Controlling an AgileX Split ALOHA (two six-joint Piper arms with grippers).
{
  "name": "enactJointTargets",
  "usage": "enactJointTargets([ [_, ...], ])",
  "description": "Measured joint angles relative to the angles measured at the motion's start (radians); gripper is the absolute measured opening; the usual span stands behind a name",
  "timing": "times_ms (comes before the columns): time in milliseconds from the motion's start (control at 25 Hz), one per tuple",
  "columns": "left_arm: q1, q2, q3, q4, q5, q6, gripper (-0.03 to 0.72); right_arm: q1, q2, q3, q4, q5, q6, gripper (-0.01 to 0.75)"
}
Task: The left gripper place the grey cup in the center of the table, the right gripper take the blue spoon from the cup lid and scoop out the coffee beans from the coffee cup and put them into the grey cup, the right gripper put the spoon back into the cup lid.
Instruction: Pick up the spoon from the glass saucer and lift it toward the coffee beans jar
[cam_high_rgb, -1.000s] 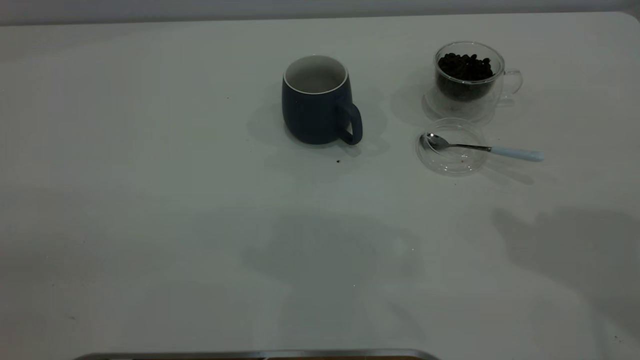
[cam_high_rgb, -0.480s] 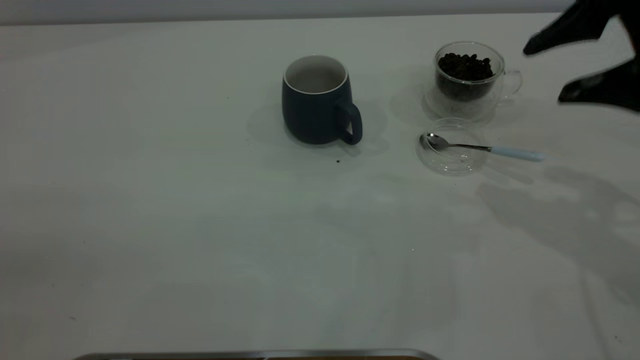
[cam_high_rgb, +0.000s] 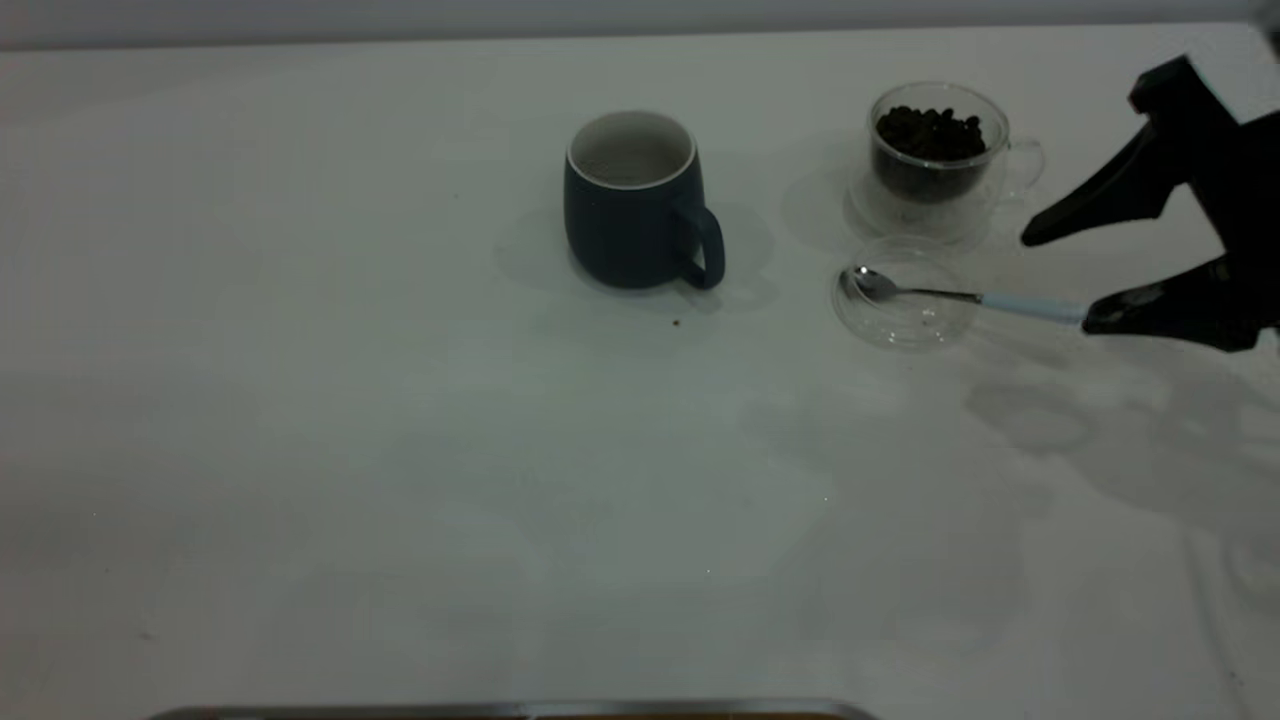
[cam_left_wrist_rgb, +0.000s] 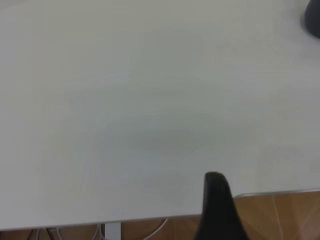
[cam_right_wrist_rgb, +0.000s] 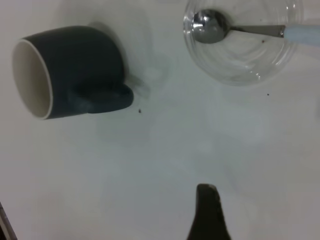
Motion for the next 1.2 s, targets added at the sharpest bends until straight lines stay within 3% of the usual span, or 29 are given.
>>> enactJointTargets([
  [920,0.0,0.0,0.0,0.0,0.0,0.0,0.567,-0.026,0.309,-0.22,0.0,0.05,-0.046,0.601],
  [1200,0.0,0.0,0.0,0.0,0.0,0.0,0.567,-0.026,0.318,-0.25,0.0,0.019,-0.061,0.594],
])
